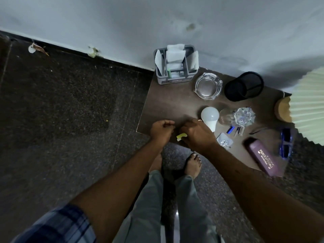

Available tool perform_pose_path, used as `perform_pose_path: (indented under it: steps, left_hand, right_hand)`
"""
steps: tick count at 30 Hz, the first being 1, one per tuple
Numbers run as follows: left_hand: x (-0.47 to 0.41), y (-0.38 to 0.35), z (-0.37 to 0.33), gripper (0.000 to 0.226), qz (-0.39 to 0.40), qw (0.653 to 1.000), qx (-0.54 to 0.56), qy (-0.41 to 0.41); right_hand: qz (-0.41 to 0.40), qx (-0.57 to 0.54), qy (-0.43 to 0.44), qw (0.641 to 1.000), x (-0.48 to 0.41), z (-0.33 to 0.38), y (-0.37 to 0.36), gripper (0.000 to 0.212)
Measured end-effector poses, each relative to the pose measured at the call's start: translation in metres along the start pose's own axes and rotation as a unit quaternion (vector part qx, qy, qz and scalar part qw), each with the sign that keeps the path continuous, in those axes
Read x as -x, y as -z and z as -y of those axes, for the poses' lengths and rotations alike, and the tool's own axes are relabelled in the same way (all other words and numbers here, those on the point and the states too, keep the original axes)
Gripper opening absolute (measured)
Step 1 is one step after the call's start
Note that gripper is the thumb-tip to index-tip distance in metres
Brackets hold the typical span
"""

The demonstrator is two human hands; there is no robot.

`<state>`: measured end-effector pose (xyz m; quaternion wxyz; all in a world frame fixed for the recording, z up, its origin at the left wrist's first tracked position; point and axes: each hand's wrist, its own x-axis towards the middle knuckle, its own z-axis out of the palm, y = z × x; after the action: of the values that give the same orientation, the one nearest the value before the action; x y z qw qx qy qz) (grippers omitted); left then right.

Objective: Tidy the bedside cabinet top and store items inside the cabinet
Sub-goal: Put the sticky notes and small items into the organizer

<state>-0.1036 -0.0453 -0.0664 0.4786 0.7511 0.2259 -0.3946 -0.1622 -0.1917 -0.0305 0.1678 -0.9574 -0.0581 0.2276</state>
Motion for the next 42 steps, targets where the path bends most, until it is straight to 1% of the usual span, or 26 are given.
perform_pose_path:
  steps: [2,3,6,7,11,14,16,18,20,22,28,30,32,34,36,39,41,42]
  left_hand:
    - [-0.003,0.000,0.011,0.011,-0.006,1.000,-0.015,-0.002]
    - [-0.010,-0.001,0.019,0.010,-0.006,1.000,-0.017,-0.002]
    - [-0.014,-0.003,0.027,0.019,0.001,1.000,-0.014,0.000]
    - [-0.013,-0.003,0.026,0.021,0.006,1.000,-0.014,-0.001]
    - [-0.003,0.000,0.015,0.016,0.001,1.000,-0.004,-0.003]
    - [-0.003,0.003,0.015,0.017,-0.008,1.000,-0.006,-0.010]
    - [-0.009,0.004,0.020,0.021,-0.010,1.000,-0.011,-0.021]
    - [-0.010,0.005,0.021,0.020,-0.012,0.999,-0.018,-0.030]
    - [0.000,0.007,0.010,0.017,-0.011,0.999,-0.030,-0.034]
    - [0.009,0.007,-0.001,0.019,-0.011,0.998,-0.036,-0.041]
    - [0.003,0.009,-0.007,0.013,-0.041,0.997,-0.035,-0.058]
    - [-0.010,0.011,-0.004,0.017,-0.030,0.997,-0.026,-0.069]
    - [-0.008,0.017,-0.019,0.022,-0.021,0.995,-0.023,-0.093]
    - [-0.006,0.022,-0.036,0.024,0.002,0.994,0.035,-0.105]
    - [-0.002,0.026,-0.052,0.022,0.030,0.991,0.086,-0.096]
    - [0.000,0.031,-0.074,0.019,0.050,0.977,0.194,-0.074]
    - [0.002,0.032,-0.087,0.019,0.057,0.962,0.259,-0.061]
    - [0.002,0.031,-0.092,0.019,0.055,0.958,0.274,-0.057]
  right_hand:
    - [0.015,0.018,0.003,1.000,0.000,-0.001,0.000,0.020]
    - [0.015,0.023,0.005,1.000,-0.001,-0.001,0.000,0.021]
    - [0.014,0.029,0.013,0.999,-0.003,0.001,0.002,0.040]
    - [0.011,0.030,0.015,0.999,-0.004,0.000,0.001,0.040]
    - [-0.023,0.020,0.008,0.999,-0.012,-0.002,0.001,0.026]
    - [-0.056,0.003,-0.005,0.998,-0.018,-0.005,0.004,0.009]
    - [-0.055,0.004,0.002,0.998,-0.020,-0.007,0.006,0.011]
    - [-0.046,0.021,0.005,0.999,-0.022,-0.008,0.007,0.011]
    - [-0.036,0.034,0.001,0.999,-0.025,-0.008,0.005,0.010]
    - [-0.029,0.043,-0.004,0.999,-0.028,-0.008,0.004,0.011]
    - [-0.064,0.036,-0.015,0.997,-0.040,-0.009,0.008,0.010]
    - [-0.092,0.016,-0.008,0.996,-0.044,-0.011,0.013,0.012]
    - [-0.100,-0.009,-0.002,0.995,-0.048,-0.012,0.024,0.016]
    - [-0.099,-0.046,-0.004,0.994,-0.052,-0.014,0.036,0.017]
    - [-0.114,-0.107,-0.009,0.988,-0.054,-0.017,0.050,0.016]
    - [-0.149,-0.238,-0.057,0.958,-0.054,-0.022,0.070,0.015]
    - [-0.165,-0.325,-0.105,0.925,-0.053,-0.025,0.083,0.014]
    - [-0.175,-0.366,-0.125,0.906,-0.054,-0.026,0.089,0.014]
